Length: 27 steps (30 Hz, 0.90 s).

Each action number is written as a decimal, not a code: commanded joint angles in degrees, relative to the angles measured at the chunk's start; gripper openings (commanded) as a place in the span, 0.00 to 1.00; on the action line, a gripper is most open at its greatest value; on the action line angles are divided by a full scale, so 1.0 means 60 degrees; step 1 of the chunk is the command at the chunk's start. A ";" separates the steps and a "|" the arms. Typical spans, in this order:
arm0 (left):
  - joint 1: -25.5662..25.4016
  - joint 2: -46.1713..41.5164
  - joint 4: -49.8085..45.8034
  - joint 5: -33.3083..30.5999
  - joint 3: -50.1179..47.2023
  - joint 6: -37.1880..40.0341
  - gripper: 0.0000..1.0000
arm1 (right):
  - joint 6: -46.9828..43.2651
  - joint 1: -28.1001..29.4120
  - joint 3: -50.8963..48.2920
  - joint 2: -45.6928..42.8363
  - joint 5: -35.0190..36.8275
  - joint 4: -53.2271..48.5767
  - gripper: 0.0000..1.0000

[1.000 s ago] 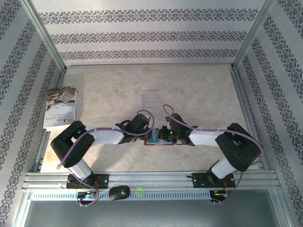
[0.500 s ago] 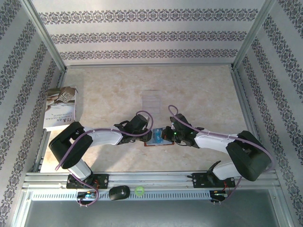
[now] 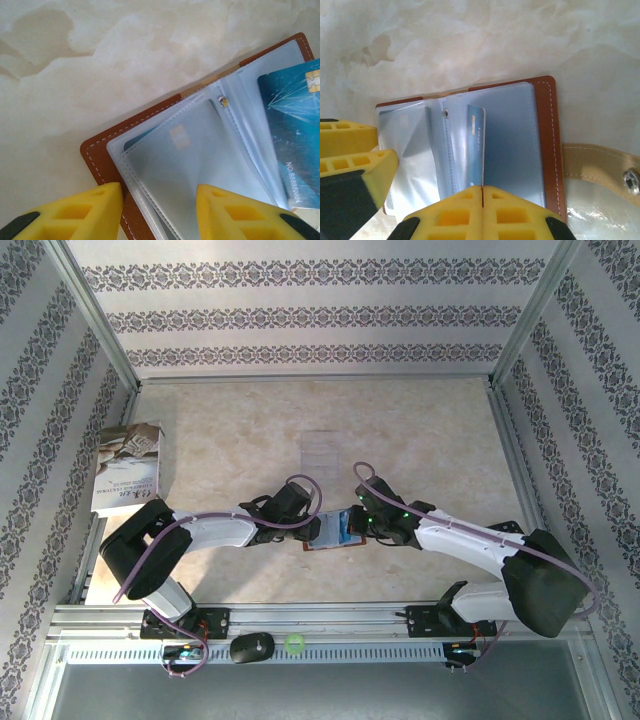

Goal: Take the credit cards out of the card holder

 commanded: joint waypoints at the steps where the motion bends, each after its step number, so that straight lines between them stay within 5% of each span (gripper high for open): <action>1: 0.0174 -0.0099 -0.0669 -0.0013 -0.0011 0.0178 0.46 | -0.0308 0.0295 0.0467 0.0381 0.0697 -0.0956 0.00; 9: 0.0211 0.0072 -0.0514 0.0154 0.0097 0.0283 0.49 | -0.0367 0.0738 0.1048 0.1354 0.0474 -0.0648 0.01; 17: 0.0240 0.0136 -0.0419 0.0238 0.0130 0.0290 0.49 | -0.0352 0.0738 0.1079 0.1653 0.0431 -0.0457 0.29; 19: 0.0248 0.0138 -0.0405 0.0235 0.0137 0.0299 0.49 | -0.0365 0.0695 0.1068 0.1648 0.0430 -0.0461 0.27; 25: 0.0335 0.0011 -0.0421 0.0387 0.0149 0.0325 0.54 | -0.1115 0.0358 0.1079 0.1098 0.0458 -0.0468 0.00; 27: 0.0365 -0.0211 -0.0479 0.0448 0.0191 0.0380 0.59 | -0.1765 0.0135 0.1092 0.0650 0.0388 -0.0341 0.00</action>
